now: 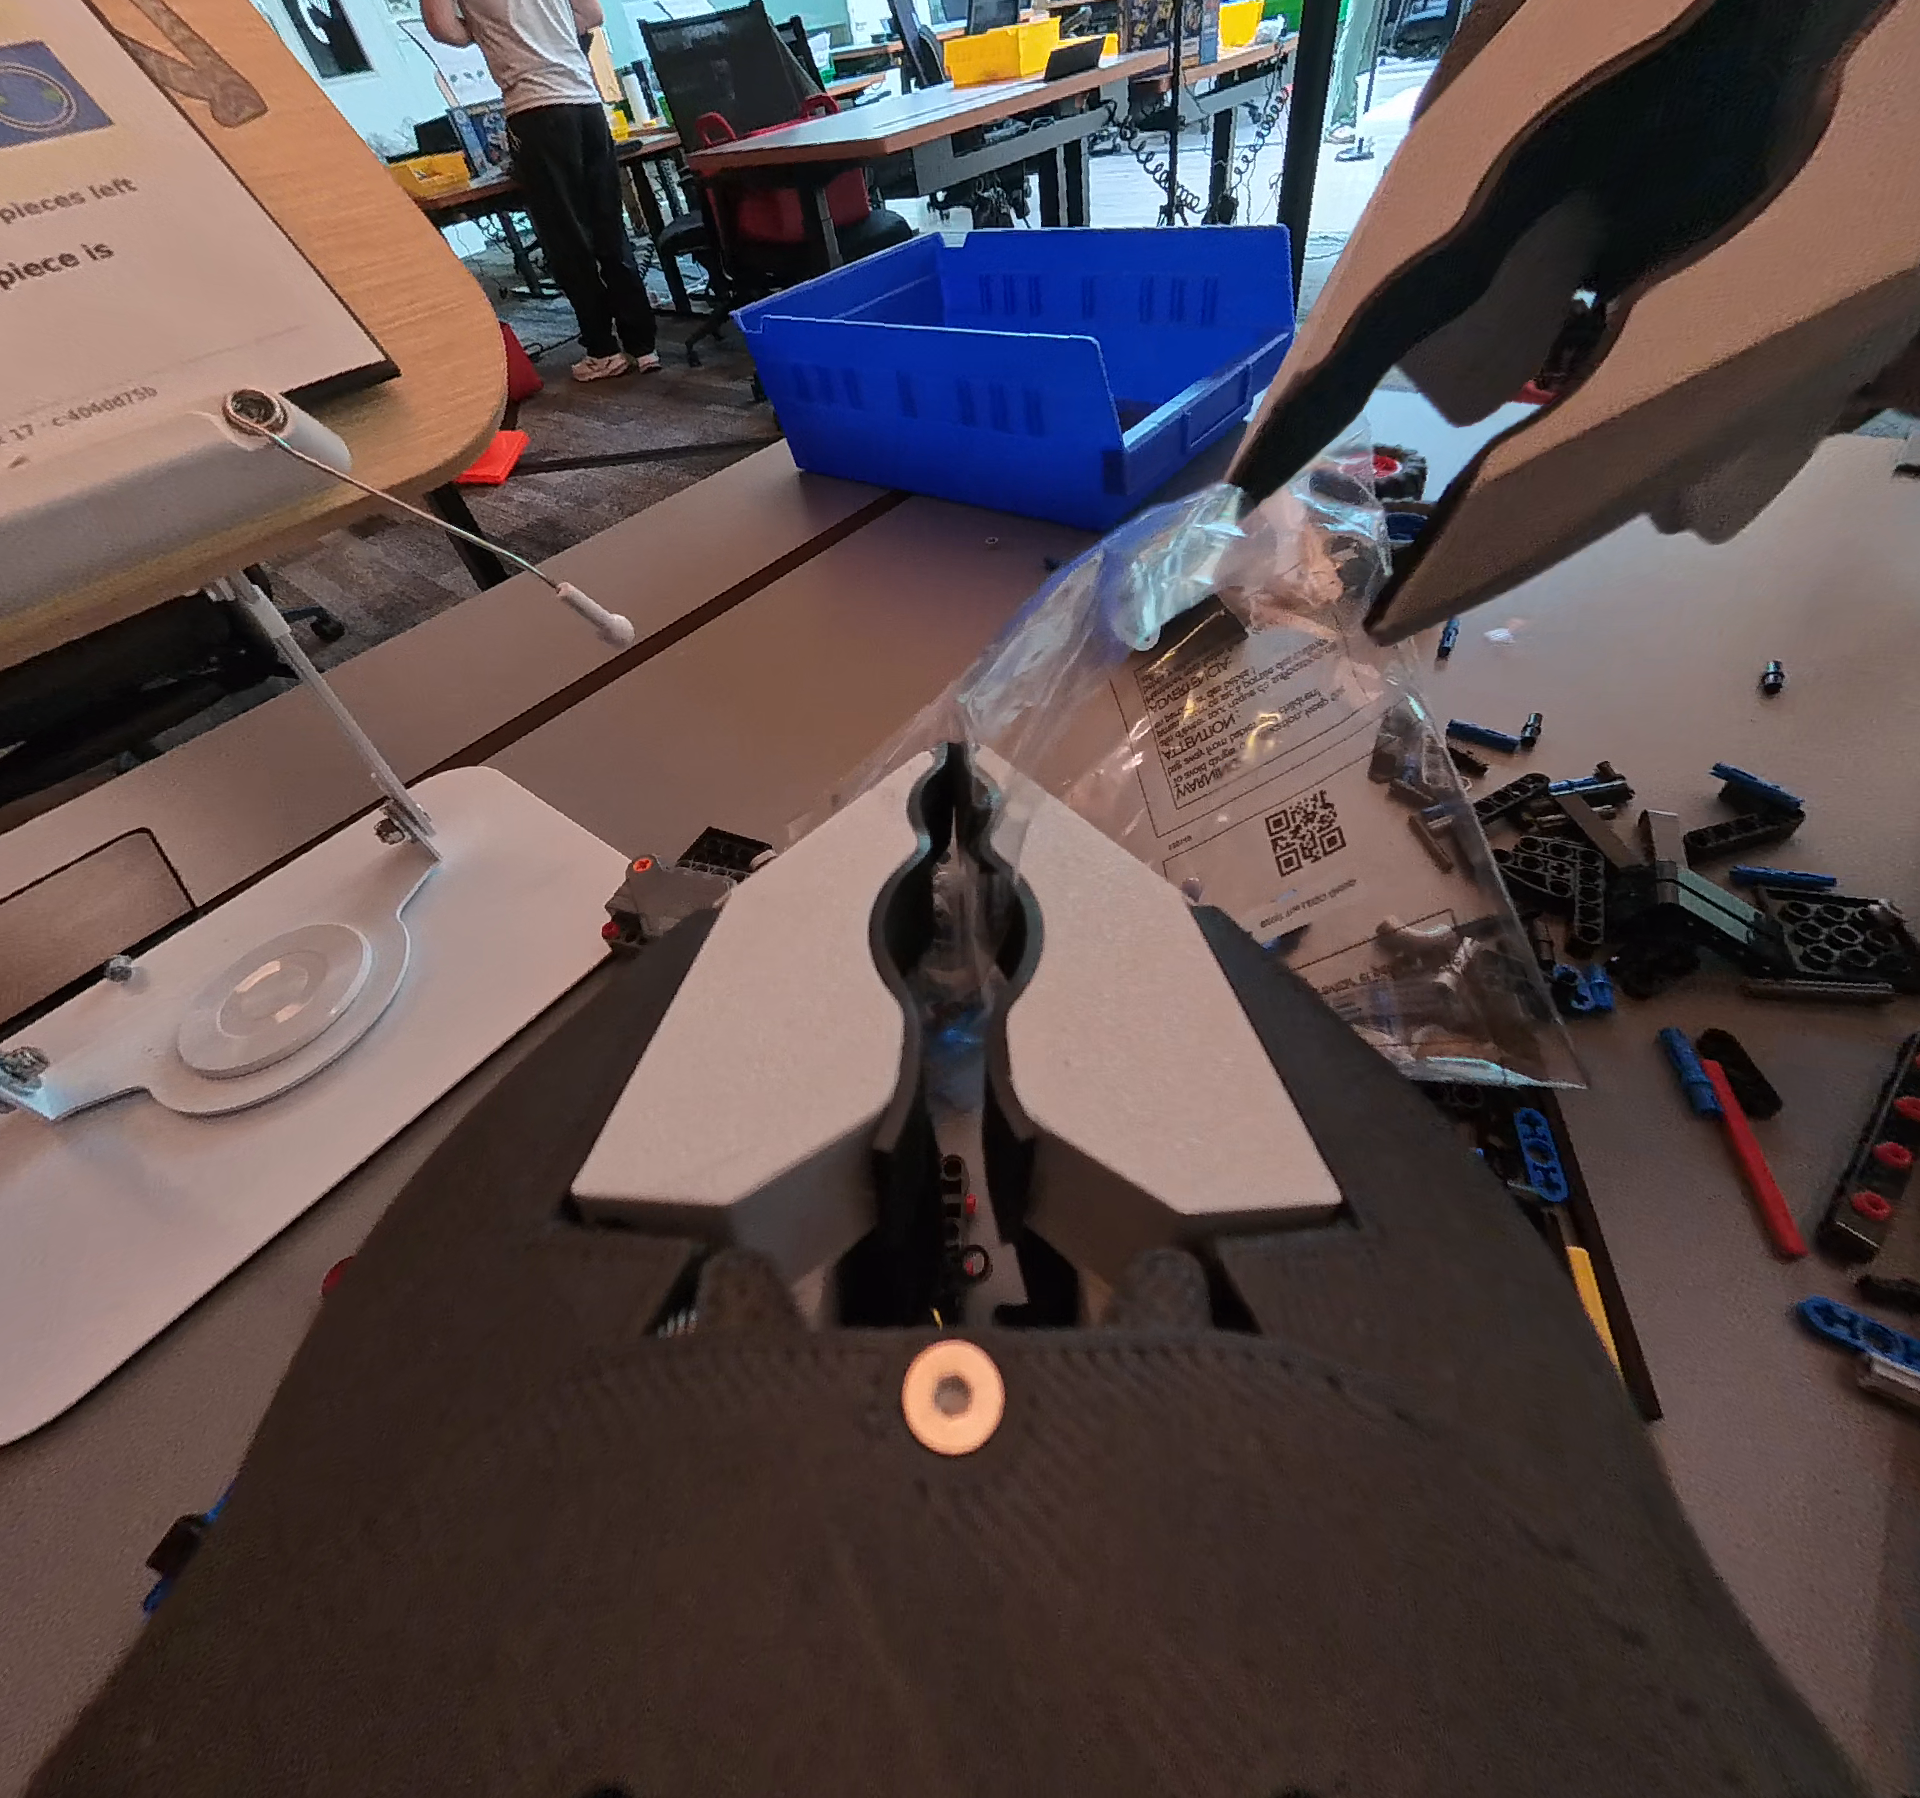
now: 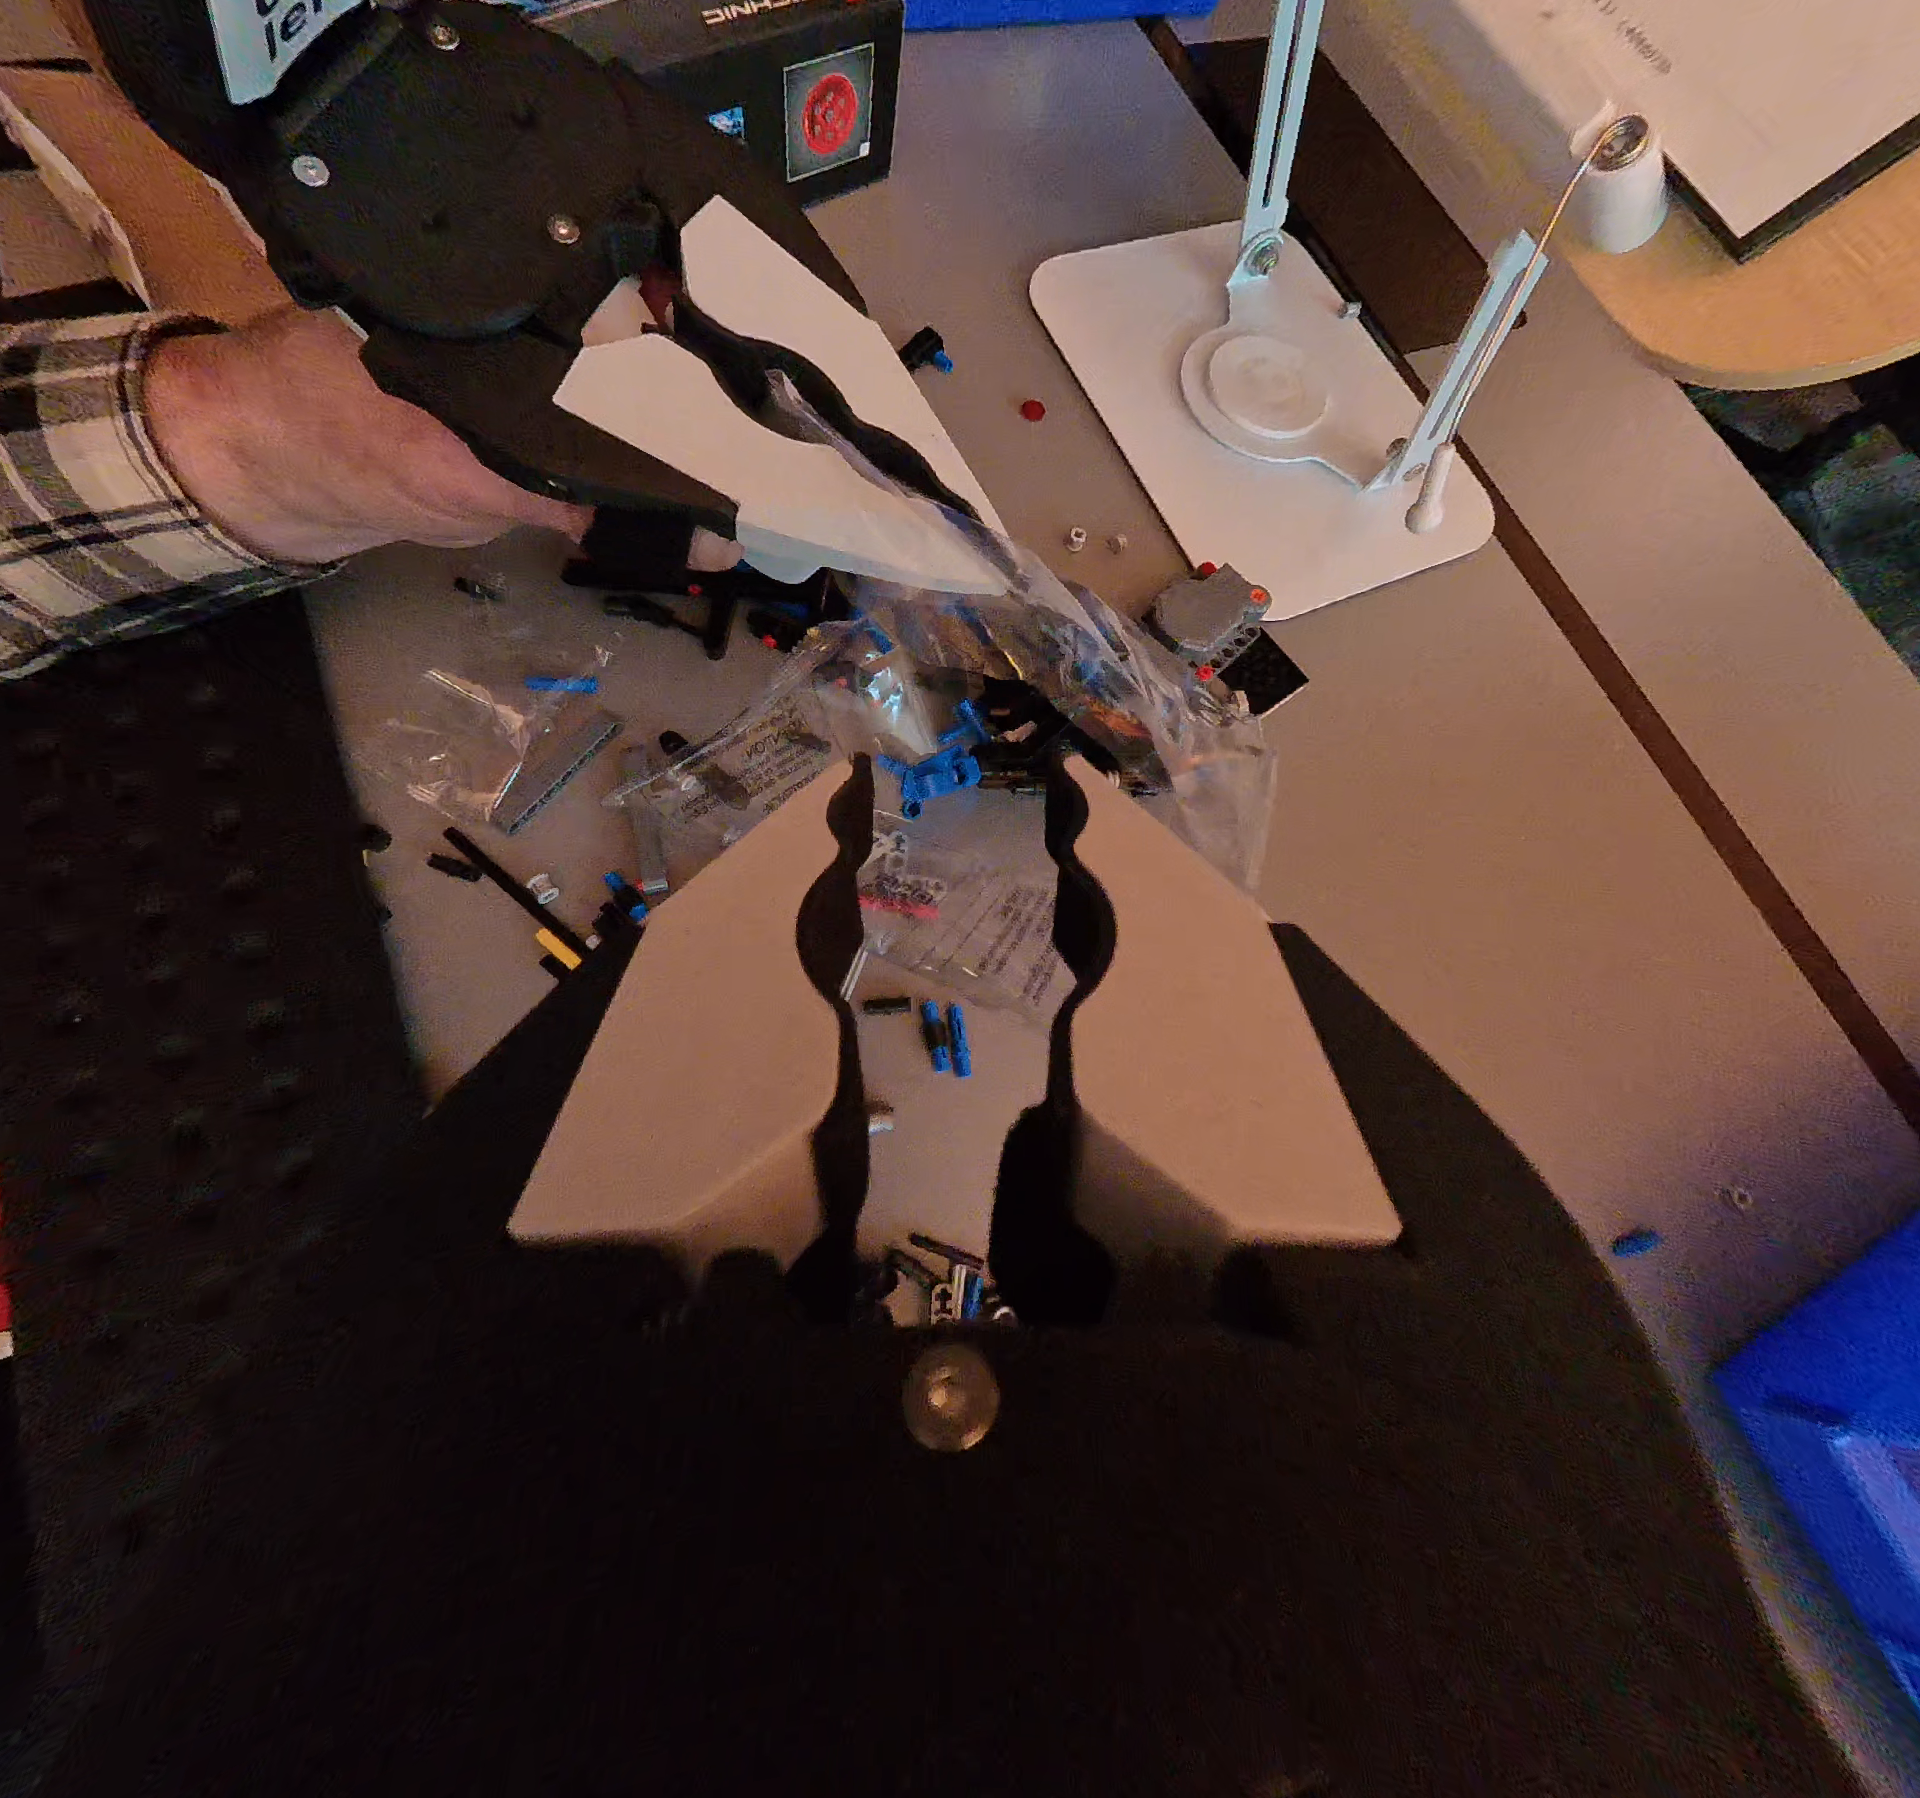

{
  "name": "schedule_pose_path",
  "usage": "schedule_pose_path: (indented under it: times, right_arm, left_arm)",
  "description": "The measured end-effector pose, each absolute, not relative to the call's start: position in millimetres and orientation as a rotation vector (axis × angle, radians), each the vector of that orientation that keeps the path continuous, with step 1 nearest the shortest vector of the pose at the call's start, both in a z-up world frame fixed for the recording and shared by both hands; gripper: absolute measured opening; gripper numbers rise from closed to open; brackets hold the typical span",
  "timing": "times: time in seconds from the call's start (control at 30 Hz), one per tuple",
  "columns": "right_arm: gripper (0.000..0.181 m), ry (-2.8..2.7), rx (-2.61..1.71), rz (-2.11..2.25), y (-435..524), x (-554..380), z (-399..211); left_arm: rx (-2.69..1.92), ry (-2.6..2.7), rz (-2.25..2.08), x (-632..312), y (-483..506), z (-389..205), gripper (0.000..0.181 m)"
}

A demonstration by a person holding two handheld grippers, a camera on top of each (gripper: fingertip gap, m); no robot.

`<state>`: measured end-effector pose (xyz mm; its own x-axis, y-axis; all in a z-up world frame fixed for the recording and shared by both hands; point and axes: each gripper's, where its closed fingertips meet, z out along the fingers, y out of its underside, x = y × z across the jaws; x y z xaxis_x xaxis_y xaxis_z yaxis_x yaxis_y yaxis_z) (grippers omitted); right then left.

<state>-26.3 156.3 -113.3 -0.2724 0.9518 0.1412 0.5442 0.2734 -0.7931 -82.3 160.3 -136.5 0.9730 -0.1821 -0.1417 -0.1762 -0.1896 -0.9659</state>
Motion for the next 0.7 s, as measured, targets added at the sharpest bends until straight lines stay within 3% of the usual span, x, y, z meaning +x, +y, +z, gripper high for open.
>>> schedule_pose_path:
  times: [0.27, 0.7]
  right_arm:
    - [0.029, -1.764, -1.448, 0.772, 192.8, 41.2, -112.5]
    - [0.026, -1.830, -1.905, 0.576, 231.8, 216.3, -244.8]
  left_arm:
    - [-1.767, 0.269, -0.006, -81.6, 160.2, -135.0, 0.000]
    - [-1.769, 0.259, -0.007, -82.6, 161.2, -135.4, 0.000]
